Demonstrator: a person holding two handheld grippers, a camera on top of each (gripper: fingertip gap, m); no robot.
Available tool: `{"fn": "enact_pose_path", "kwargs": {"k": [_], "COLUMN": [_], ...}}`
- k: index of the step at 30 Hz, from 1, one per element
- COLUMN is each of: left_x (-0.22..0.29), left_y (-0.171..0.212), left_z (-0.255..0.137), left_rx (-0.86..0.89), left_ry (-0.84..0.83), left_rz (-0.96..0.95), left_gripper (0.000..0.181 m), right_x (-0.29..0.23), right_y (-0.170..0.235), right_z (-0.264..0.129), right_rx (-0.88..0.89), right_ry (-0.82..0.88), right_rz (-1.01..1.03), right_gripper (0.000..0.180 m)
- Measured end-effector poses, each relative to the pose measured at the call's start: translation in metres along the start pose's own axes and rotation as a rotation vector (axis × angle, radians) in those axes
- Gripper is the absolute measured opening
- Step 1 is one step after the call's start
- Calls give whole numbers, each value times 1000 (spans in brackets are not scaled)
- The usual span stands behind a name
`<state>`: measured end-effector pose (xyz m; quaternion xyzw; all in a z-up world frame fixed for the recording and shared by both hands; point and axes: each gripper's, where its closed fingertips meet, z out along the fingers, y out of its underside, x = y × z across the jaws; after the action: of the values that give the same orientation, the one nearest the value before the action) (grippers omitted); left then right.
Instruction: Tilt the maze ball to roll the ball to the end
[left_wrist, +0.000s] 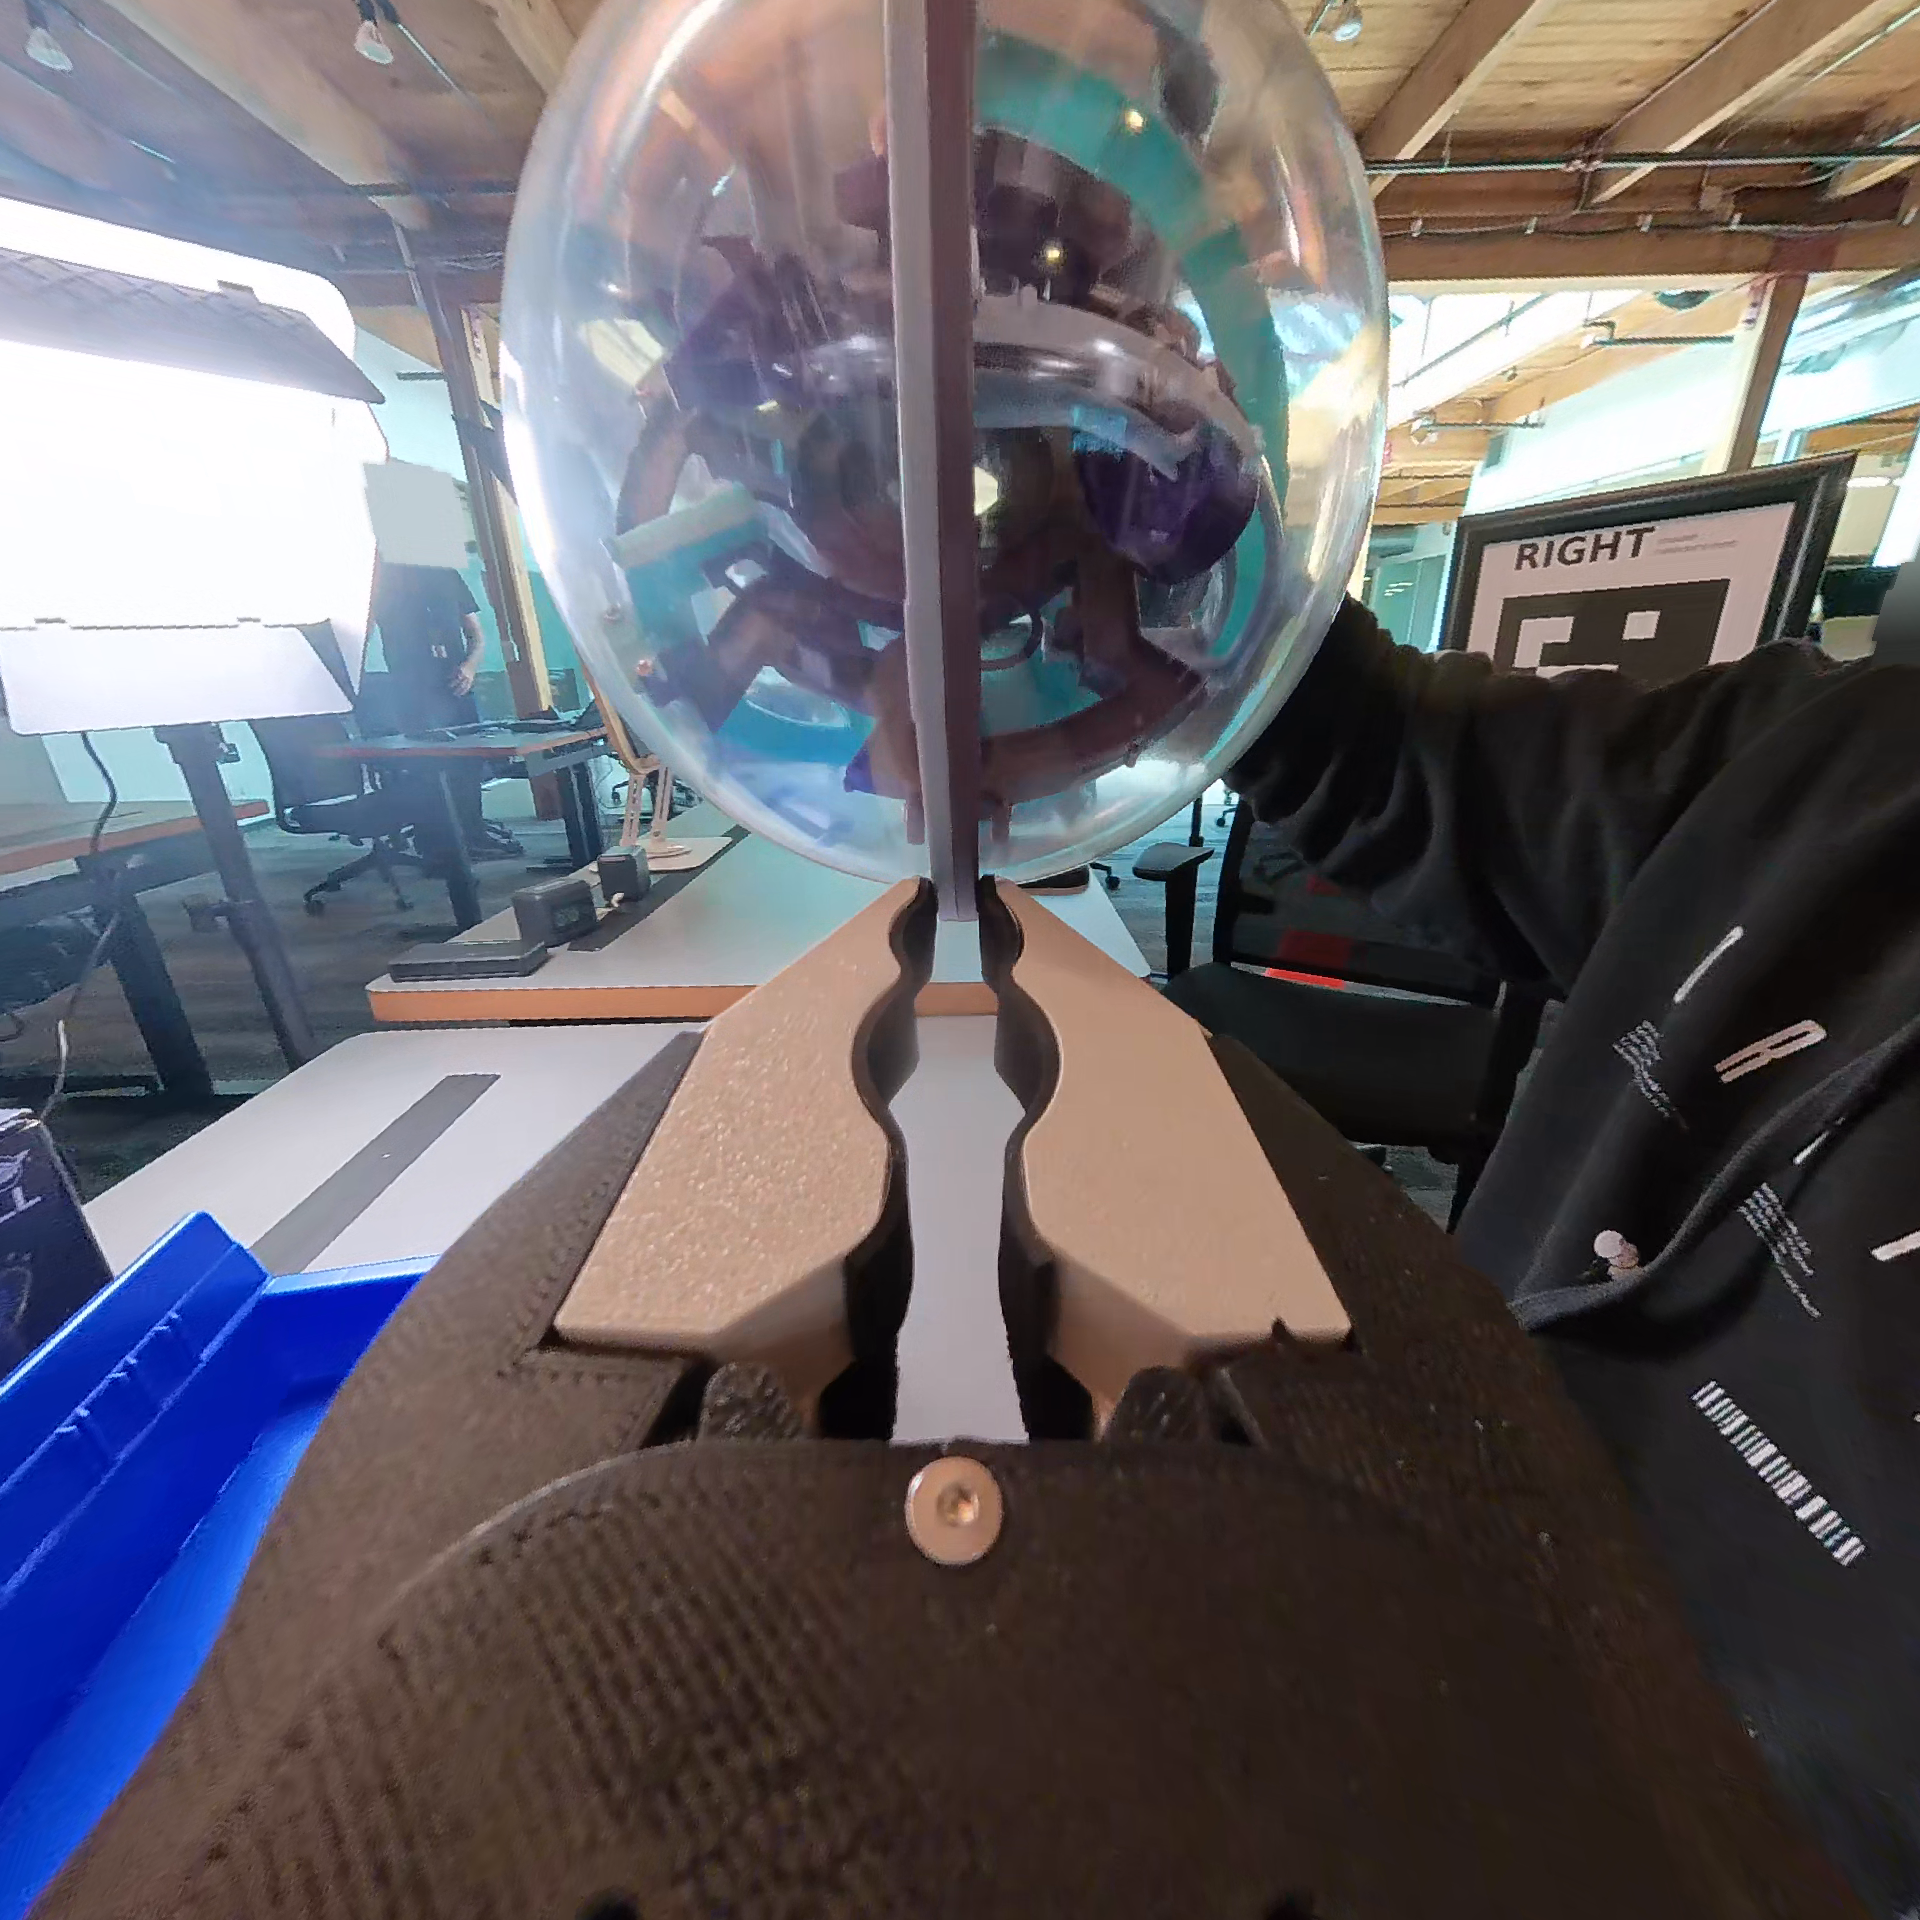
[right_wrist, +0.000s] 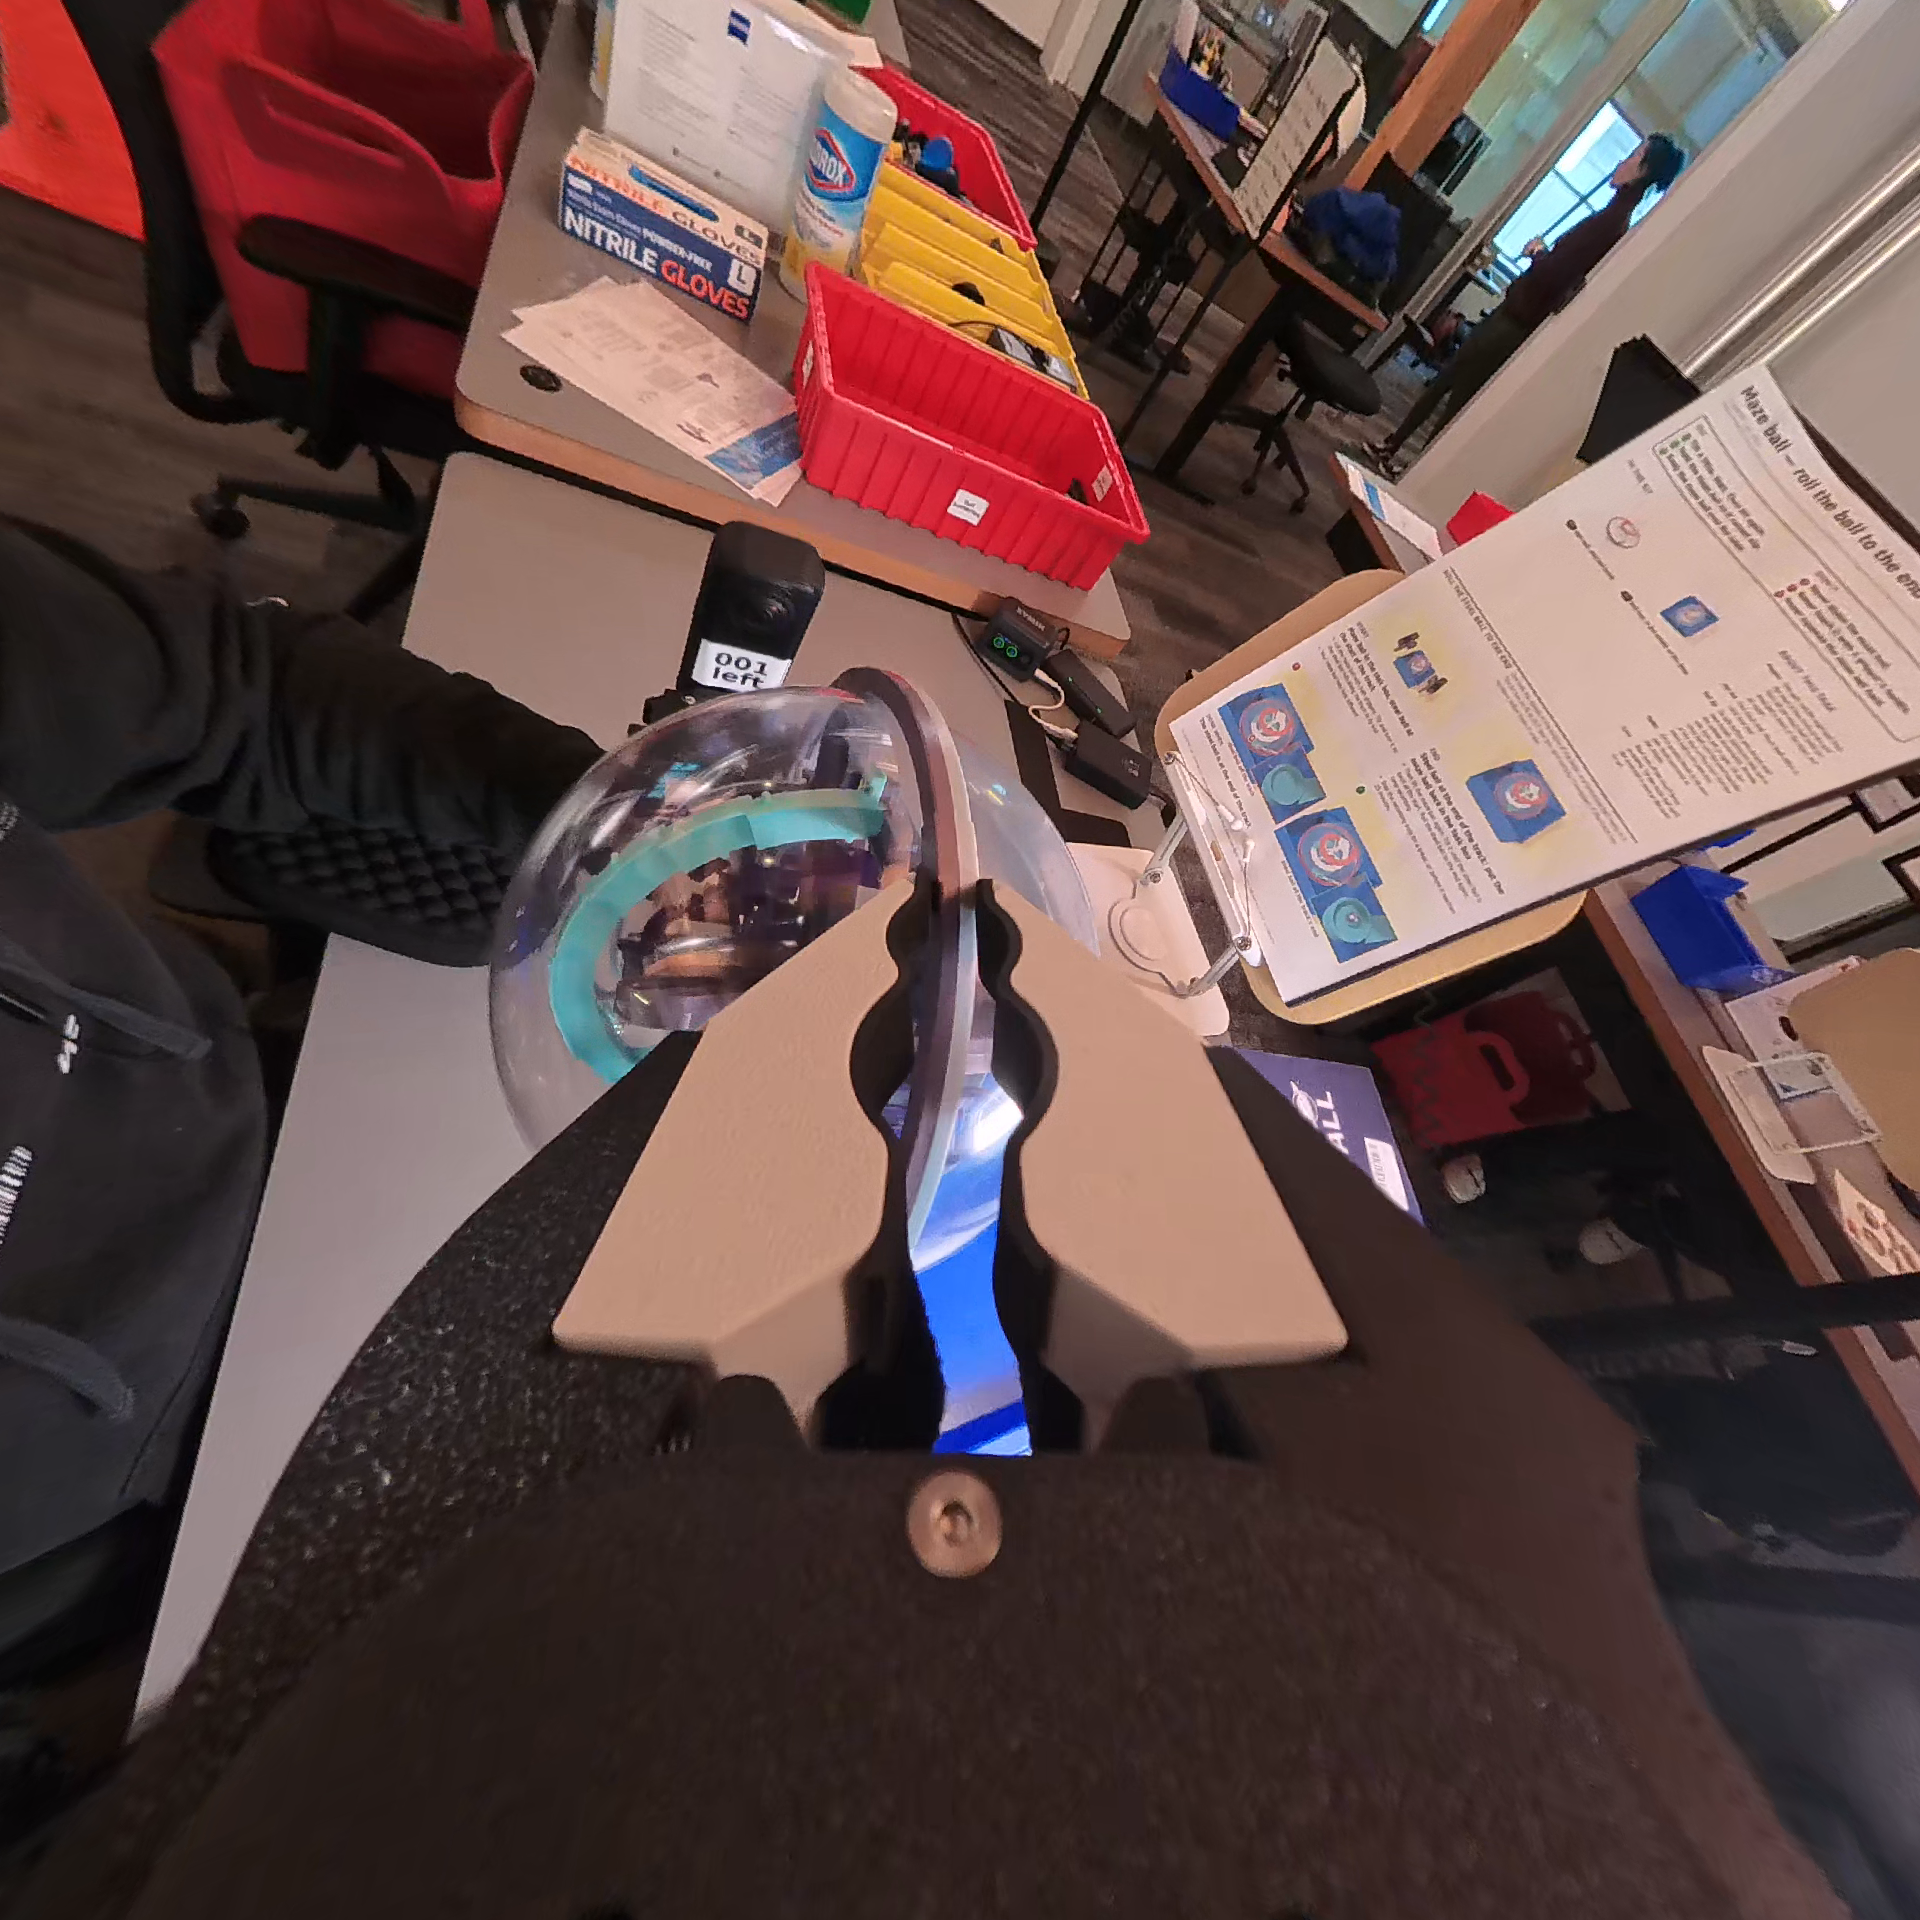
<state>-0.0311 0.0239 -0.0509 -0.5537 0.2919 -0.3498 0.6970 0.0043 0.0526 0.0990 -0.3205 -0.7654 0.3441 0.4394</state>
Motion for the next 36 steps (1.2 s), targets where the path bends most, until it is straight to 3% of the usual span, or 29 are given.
{"fn": "enact_pose_path", "kwargs": {"k": [16,36], "left_x": [-3,-8], "left_y": [-20,-34], "left_z": [-7,-36], "left_rx": [26,60], "left_ry": [-68,-125], "left_rz": [98,79], "left_gripper": [7,7], "right_x": [-1,17], "right_y": [-23,81], "right_z": [0,-4], "right_rx": [33,230], "right_ry": [42,28], "right_rz": [-96,240], "right_gripper": [6,6]}}
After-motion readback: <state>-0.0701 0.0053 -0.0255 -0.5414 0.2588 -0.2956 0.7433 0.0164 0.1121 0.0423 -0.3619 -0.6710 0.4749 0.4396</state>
